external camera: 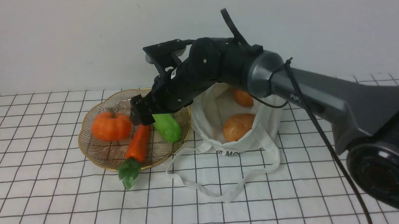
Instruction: Take vegetables from bag on white checkered tablecloth place on plate.
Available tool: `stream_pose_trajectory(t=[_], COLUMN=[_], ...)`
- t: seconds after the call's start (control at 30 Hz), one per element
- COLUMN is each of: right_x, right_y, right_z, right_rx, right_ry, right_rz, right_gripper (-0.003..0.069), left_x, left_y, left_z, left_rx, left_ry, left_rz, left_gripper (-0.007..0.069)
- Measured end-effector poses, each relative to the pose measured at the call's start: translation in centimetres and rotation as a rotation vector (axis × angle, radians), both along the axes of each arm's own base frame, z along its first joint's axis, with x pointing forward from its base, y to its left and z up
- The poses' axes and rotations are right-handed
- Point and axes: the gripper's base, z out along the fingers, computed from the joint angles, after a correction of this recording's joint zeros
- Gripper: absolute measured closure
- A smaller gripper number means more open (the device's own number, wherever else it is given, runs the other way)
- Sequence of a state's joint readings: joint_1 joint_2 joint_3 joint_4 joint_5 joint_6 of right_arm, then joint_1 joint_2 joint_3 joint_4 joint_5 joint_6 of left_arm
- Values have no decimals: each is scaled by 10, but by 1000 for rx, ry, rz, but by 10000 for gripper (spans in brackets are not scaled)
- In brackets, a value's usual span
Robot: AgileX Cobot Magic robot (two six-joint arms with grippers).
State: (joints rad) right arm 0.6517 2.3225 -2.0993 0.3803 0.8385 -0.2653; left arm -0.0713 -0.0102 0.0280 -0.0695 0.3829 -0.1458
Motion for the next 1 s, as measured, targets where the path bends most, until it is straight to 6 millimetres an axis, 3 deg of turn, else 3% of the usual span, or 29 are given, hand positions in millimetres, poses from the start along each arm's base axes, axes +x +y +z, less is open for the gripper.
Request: stream_pose_trajectory(t=[0.03, 0.13, 0.23, 0.33, 0.37, 0.63, 0.7, 0.8, 0.83, 1.0], right_x=[-1, -11, -27, -52, -54, -110, -129, -164, -187, -245], right_y=[-1, -15, -35, -62, -64, -119, -134, -160, -177, -222], right_z=[1, 31, 76, 129, 132, 238, 261, 297, 313, 331], right_rx=[-10, -116, -207, -262, -264, -161, -111, -31, 11, 70], right_ry=[3, -40, -96, -121, -117, -284, -323, -392, -431, -488], right_rz=[5, 47, 66, 34, 28, -136, -158, -182, -193, -208], right_gripper=[-31, -23, 25, 137, 154, 566, 631, 665, 671, 671], left_x=[0, 0, 0, 0, 0, 0, 0, 0, 0, 0], left_y=[0, 0, 0, 0, 0, 0, 0, 0, 0, 0], left_z=[0, 0, 0, 0, 0, 0, 0, 0, 0, 0], left_rx=[0, 0, 0, 0, 0, 0, 0, 0, 0, 0], left_ry=[0, 0, 0, 0, 0, 0, 0, 0, 0, 0], left_rz=[0, 0, 0, 0, 0, 0, 0, 0, 0, 0], left_gripper=[632, 632, 632, 632, 632, 632, 632, 632, 632, 632])
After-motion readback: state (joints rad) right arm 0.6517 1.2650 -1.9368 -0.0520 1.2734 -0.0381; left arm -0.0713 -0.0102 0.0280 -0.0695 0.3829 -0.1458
